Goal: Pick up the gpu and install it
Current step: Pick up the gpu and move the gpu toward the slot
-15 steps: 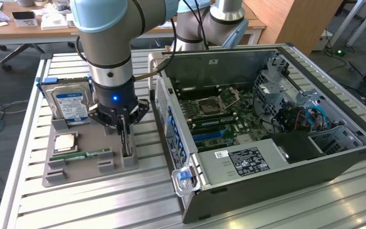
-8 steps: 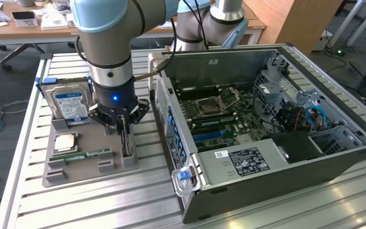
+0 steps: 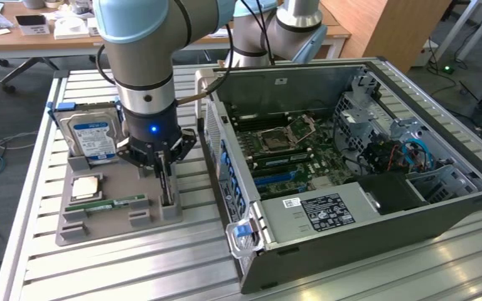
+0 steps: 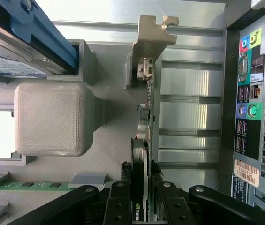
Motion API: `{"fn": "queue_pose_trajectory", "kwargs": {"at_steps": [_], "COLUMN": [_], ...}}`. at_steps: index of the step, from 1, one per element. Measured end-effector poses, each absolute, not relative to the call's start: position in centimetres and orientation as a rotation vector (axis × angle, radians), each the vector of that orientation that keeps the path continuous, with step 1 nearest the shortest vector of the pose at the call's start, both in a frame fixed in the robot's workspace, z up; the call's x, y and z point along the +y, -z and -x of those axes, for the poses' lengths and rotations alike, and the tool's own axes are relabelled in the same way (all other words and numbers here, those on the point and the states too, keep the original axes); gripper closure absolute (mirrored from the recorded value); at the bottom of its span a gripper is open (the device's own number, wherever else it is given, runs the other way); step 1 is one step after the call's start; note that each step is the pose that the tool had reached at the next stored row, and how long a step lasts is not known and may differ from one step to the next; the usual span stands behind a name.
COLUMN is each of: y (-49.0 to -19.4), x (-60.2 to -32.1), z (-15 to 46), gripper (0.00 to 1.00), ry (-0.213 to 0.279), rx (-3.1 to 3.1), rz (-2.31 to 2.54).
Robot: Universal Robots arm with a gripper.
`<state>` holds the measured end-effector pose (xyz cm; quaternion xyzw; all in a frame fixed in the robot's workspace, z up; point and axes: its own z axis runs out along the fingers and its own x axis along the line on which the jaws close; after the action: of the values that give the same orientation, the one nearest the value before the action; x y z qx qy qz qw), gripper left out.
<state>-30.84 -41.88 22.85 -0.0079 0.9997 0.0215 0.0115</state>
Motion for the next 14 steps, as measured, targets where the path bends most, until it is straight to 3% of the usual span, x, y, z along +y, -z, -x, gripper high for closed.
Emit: {"fn": "queue_pose_trajectory", "kwargs": {"at_steps": [14], "y": [-23.67], "x": [-41.88], "z": [30.84], "gripper": [0.74], "ry": [-0.067], "rx": [3.118], "rz": [0.025]}}
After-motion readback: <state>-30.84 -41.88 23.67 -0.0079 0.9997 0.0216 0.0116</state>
